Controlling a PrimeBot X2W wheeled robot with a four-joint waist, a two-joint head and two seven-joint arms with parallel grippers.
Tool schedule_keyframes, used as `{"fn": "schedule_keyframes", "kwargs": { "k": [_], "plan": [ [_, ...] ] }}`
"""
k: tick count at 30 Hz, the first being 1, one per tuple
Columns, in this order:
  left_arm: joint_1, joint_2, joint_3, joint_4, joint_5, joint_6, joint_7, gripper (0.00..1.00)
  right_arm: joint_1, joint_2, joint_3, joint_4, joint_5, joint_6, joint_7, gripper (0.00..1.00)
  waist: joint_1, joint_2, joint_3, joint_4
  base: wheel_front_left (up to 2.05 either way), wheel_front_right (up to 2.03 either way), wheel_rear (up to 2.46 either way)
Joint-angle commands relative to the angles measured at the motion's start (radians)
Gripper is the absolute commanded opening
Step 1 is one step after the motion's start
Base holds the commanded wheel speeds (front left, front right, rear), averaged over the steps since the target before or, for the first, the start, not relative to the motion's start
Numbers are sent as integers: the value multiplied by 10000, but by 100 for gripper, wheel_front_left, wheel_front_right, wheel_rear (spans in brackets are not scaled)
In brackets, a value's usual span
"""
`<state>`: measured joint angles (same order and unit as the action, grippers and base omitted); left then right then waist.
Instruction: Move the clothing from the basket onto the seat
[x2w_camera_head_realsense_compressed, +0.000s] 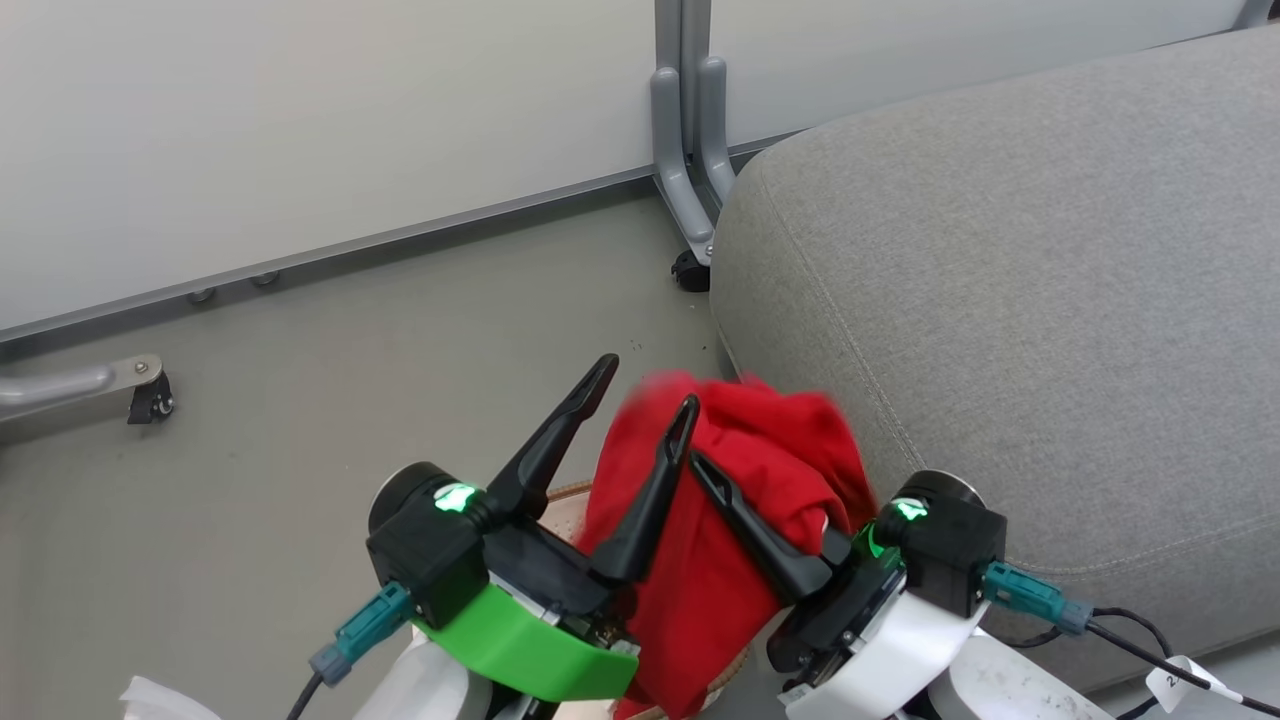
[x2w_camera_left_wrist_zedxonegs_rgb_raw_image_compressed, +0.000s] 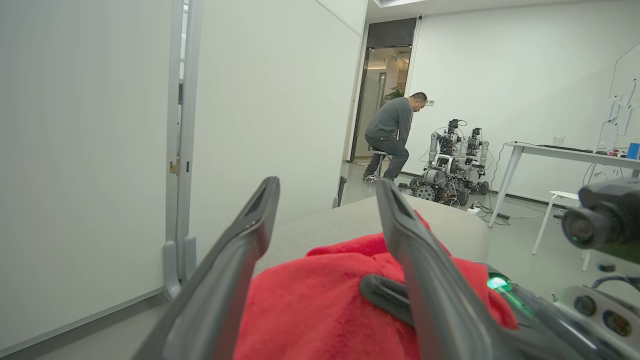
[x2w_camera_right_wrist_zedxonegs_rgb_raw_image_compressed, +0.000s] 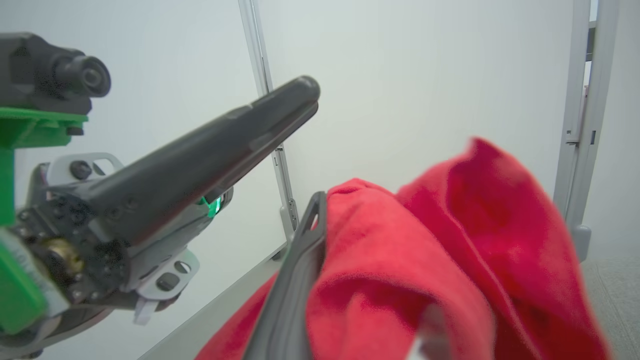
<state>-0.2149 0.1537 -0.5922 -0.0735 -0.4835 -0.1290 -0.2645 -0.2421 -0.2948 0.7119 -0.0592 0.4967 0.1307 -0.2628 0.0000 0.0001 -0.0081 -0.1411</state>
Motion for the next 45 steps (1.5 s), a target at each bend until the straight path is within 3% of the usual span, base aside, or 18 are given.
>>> {"fn": "schedule_keyframes", "kwargs": {
  "k": [1,11,18,31,45],
  "plan": [
    [124,57,79,-32,88,-25,2,100,166,88,-160,-54,-42,1,-31,0,0,-1,-2,55,0,0,0],
    [413,343,758,27,412,-25,3,100,526,478,-1345,-276,-259,1,-31,0,0,-1,-55,378,0,0,0],
    [1126,438,1733,495,958,-25,5,100,883,634,-2266,-457,-524,1,-31,0,0,-1,-176,694,0,0,0],
    [2576,-521,4666,1603,2097,-25,5,100,1789,871,-4062,-765,-1276,1,-31,0,0,-1,-421,1533,0,0,0],
    [3383,-984,4949,2405,2230,-26,3,100,2221,1274,-4876,-670,-1681,1,-31,0,0,-1,-481,1959,0,0,0]
  ]
}}
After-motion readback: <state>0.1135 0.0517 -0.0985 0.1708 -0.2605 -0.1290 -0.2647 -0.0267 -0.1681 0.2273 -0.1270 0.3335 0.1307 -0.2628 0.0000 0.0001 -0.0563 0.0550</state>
